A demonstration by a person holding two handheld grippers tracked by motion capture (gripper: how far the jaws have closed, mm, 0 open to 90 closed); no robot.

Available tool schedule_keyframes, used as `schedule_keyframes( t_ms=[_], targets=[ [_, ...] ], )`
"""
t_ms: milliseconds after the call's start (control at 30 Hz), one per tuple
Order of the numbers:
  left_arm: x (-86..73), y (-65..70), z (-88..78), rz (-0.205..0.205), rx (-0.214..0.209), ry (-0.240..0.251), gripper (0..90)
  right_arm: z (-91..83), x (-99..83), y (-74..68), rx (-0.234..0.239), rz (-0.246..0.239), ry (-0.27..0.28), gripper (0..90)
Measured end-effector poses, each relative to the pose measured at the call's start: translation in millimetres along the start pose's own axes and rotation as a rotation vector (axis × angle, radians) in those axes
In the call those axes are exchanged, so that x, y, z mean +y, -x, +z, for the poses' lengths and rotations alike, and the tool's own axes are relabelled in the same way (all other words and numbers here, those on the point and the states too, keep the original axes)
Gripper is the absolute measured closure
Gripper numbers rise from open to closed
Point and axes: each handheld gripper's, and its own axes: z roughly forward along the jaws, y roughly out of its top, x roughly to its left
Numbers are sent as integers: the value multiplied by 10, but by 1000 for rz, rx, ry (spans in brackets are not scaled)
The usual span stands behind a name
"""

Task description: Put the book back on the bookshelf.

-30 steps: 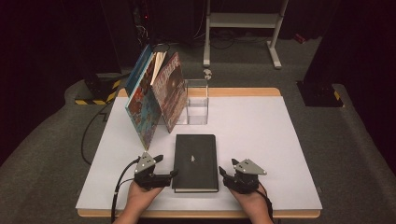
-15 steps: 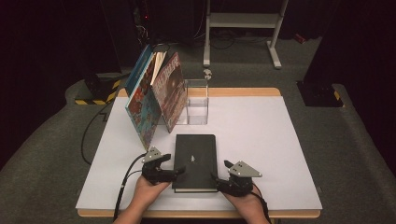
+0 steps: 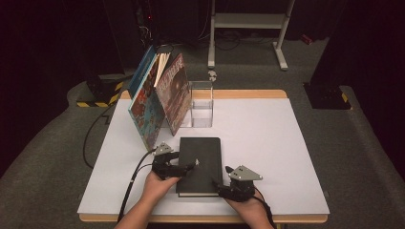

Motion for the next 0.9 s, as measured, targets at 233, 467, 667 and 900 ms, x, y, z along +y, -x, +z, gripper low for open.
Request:
schedule_keyframes(
  t_ms=[233, 467, 667, 900],
  targets=[
    [14, -19, 74, -10, -2, -33, 119, 4, -6, 15, 9, 7, 2, 319],
    [14, -1, 78, 22, 7, -33, 123, 3, -8, 14, 9, 8, 2, 320],
    [27, 28, 63, 62, 21, -25, 127, 4, -10, 16, 9, 12, 2, 320],
    [53, 87, 28, 89, 30, 7, 144, -3, -10, 16, 10, 20, 7, 321]
  ],
)
